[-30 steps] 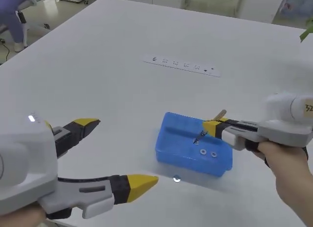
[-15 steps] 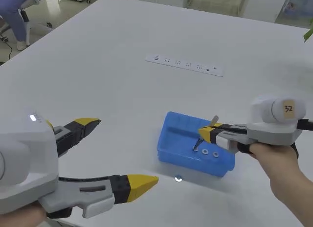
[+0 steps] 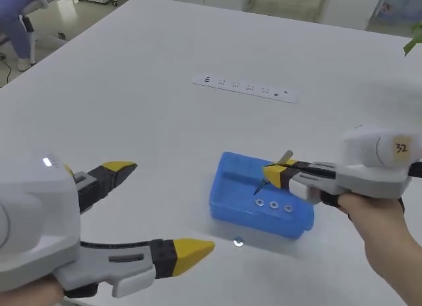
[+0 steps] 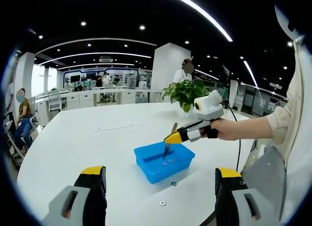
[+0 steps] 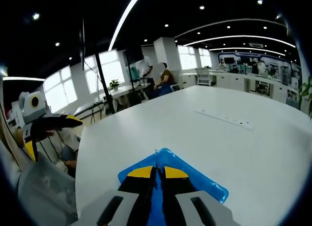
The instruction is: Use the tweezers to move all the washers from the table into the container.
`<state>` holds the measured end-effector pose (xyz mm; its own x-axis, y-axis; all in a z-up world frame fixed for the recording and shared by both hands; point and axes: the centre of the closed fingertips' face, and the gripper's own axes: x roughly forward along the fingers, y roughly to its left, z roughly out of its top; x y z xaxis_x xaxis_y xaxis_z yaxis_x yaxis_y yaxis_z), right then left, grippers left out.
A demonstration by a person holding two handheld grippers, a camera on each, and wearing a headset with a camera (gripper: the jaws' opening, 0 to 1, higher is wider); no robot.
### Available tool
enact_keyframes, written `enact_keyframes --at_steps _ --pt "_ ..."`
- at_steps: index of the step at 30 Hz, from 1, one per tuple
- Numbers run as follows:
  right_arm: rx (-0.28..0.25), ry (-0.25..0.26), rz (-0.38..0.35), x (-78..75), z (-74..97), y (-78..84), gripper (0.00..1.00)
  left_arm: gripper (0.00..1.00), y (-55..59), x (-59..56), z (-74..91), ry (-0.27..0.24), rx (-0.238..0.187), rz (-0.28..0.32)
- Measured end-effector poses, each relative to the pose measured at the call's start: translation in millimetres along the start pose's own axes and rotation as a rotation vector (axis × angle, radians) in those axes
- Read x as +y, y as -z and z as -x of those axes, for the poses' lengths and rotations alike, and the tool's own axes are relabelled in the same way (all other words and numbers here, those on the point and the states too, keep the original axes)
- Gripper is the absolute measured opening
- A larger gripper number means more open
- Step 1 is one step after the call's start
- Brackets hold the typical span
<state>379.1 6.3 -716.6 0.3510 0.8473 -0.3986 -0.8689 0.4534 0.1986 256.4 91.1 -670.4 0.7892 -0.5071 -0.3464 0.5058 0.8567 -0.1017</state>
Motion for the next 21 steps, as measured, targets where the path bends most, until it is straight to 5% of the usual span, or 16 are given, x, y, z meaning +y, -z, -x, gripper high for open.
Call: enact_keyframes --at_steps 10,21 --pt "-0.07 -0.12 -0.009 47.5 15.7 -15.8 0.02 0.94 1.7 -6.0 -4.0 0.033 0.014 -0.01" --pt "0.103 -0.152 0.025 58.1 3.1 43.5 0.02 0.94 -4.9 -13.3 -11.5 0.073 0.015 -0.039"
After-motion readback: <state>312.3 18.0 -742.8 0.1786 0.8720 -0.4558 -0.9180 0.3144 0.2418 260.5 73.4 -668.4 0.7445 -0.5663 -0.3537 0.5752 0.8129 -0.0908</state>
